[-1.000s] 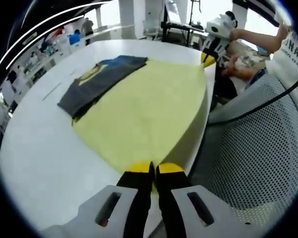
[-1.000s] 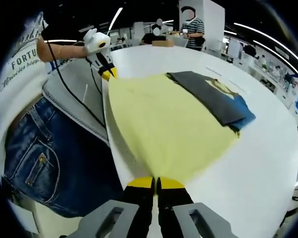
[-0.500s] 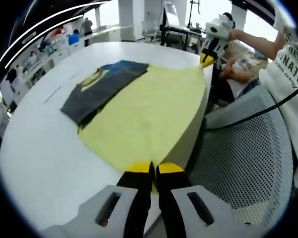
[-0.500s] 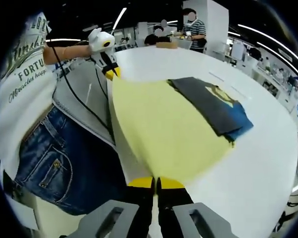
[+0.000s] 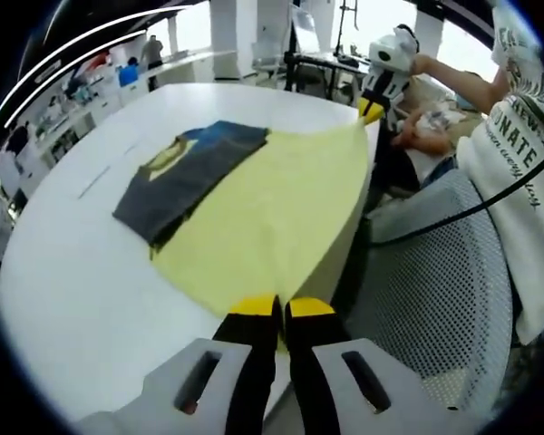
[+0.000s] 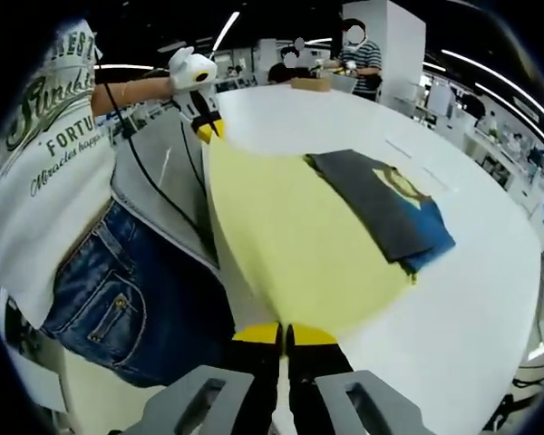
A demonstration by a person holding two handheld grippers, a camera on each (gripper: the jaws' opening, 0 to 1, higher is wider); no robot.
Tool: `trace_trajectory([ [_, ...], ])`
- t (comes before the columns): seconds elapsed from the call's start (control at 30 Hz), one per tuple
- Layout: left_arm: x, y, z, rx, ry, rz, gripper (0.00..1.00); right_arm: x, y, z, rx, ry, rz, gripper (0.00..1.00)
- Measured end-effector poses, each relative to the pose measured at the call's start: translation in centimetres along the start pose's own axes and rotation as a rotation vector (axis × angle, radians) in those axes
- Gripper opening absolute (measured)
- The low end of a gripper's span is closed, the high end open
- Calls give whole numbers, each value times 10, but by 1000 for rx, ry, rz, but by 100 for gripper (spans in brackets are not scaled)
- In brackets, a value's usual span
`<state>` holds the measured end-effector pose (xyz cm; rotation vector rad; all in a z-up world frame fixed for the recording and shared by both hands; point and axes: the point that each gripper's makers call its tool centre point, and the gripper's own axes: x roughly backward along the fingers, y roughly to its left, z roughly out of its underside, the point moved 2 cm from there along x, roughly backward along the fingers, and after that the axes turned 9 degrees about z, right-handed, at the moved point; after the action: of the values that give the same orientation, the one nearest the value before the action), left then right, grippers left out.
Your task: Fold the garment on the visible template until the final outline fits inside the template.
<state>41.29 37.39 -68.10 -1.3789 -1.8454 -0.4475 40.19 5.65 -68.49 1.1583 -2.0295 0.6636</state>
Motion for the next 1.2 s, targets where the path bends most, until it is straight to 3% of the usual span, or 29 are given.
trace_trajectory([
  [0.7,14,-18,-11,-18,12,47,0,23,3,-12,-7,13,-38,0],
  [1.2,21,-2,-26,-40,-4,1,0,25,-14,-29,38,-8,18,0],
])
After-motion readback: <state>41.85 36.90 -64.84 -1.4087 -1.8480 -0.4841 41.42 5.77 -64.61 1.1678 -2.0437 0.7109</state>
